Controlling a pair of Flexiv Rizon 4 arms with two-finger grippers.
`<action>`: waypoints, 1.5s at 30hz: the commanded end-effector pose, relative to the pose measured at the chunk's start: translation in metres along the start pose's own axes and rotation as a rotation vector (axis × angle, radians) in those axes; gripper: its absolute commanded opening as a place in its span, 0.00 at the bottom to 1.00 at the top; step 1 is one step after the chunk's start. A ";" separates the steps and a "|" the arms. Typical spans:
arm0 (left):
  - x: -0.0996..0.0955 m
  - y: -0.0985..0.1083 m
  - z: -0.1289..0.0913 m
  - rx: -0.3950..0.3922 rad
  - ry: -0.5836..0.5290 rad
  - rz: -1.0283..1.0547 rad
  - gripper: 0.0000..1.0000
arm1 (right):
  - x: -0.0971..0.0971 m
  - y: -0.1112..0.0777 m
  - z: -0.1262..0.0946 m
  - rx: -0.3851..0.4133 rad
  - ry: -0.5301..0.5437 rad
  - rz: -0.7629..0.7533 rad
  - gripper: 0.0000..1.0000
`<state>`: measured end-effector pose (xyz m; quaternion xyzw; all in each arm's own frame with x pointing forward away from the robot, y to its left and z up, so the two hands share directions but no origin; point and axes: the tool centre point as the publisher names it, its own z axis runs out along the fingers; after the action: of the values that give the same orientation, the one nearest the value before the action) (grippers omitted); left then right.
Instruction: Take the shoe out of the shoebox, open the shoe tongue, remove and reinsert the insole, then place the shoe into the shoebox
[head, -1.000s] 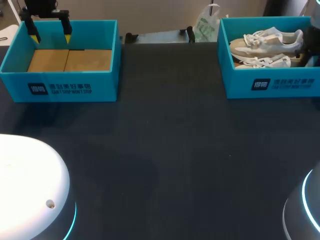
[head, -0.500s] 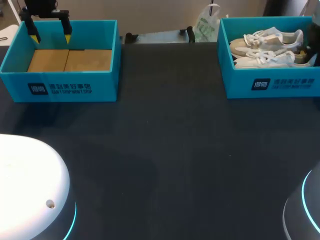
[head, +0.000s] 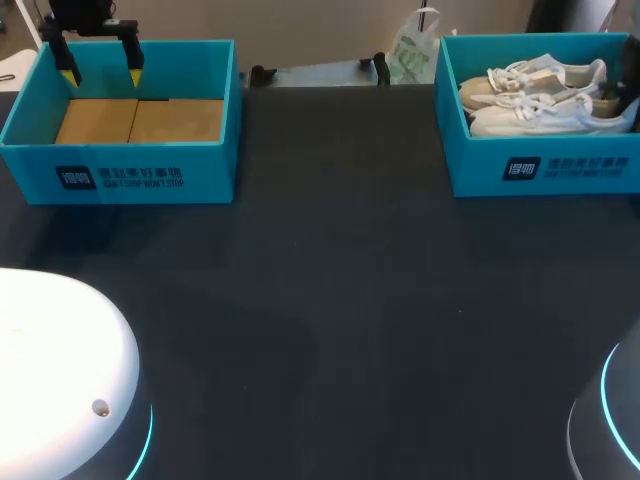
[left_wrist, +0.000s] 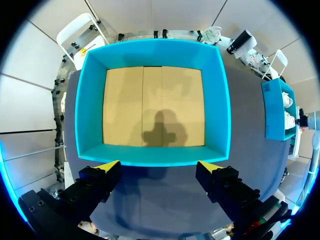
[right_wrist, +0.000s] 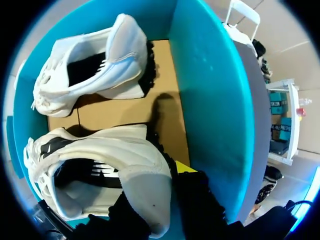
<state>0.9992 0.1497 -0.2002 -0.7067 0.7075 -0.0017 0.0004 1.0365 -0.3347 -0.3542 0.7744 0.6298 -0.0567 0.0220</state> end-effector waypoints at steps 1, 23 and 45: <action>0.000 0.000 0.000 -0.001 -0.001 0.000 1.00 | -0.003 0.002 -0.018 0.007 -0.006 0.051 0.00; 0.000 0.000 0.000 -0.001 -0.001 0.000 1.00 | -0.010 -0.019 -0.127 -0.037 -0.014 0.091 0.00; 0.000 0.000 0.000 -0.001 -0.001 0.000 1.00 | 0.045 -0.133 -0.239 -0.113 -0.023 0.105 0.00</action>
<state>0.9992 0.1498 -0.2002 -0.7067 0.7075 -0.0017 0.0005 0.9615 -0.2573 -0.1289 0.8062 0.5885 -0.0534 0.0303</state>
